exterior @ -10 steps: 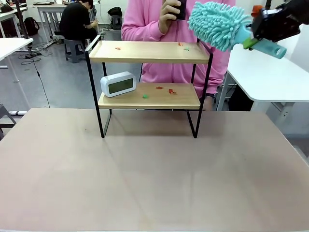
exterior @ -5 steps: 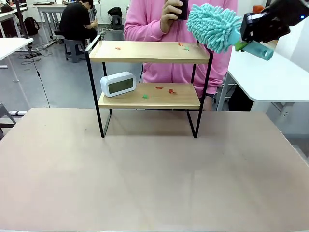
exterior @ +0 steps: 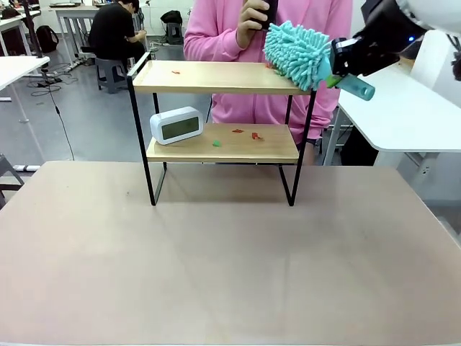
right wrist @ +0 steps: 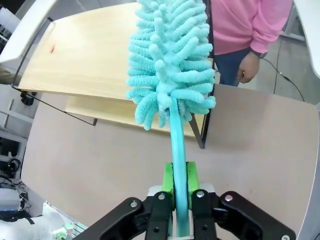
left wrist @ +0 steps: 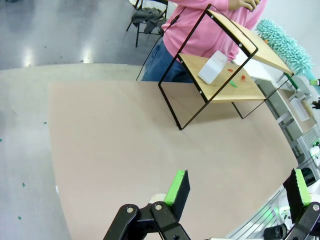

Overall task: Clean the shelf.
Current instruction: Clean the specific tier of the Shelf with the Duster once objects are removed.

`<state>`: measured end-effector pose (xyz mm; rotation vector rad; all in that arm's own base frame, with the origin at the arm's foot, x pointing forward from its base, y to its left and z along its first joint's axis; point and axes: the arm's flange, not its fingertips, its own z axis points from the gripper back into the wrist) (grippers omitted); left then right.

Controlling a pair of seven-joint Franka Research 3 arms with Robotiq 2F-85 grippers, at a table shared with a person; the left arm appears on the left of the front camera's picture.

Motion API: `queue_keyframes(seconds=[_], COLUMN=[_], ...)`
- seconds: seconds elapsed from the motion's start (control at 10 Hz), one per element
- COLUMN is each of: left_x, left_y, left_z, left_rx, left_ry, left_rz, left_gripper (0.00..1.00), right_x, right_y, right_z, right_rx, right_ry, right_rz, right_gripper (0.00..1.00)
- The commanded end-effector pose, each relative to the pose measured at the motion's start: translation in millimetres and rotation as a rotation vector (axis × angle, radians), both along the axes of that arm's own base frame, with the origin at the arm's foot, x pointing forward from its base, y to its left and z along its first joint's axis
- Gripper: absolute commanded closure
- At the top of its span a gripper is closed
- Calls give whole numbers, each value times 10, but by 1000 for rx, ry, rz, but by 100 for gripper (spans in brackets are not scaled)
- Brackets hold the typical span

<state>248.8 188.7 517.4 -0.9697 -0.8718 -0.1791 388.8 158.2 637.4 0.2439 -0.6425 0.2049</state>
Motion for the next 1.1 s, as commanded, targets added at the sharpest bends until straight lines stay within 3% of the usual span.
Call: queue_keyframes(seconds=[0.0, 0.2, 0.5, 0.7, 1.0], left_x=[2, 2, 2, 2, 2], left_y=[-17, -17, -17, -17, -17], left_z=[15, 15, 15, 15, 15], left_rx=[-2, -2, -2, -2, -2], left_ry=[-26, -26, -26, -26, -26], left_rz=[-6, -6, -6, -6, -6], left_gripper=[0, 0, 0, 0, 0], right_x=[92, 143, 181, 261, 359], right_y=[195, 398, 691, 930, 1104], right_z=[27, -6, 62, 37, 7], right_rx=[-18, -28, -18, -20, -45], right_ry=[11, 45, 39, 83, 126], right_rz=[-1, 70, 176, 305, 406], right_gripper=[88, 88, 88, 88, 88])
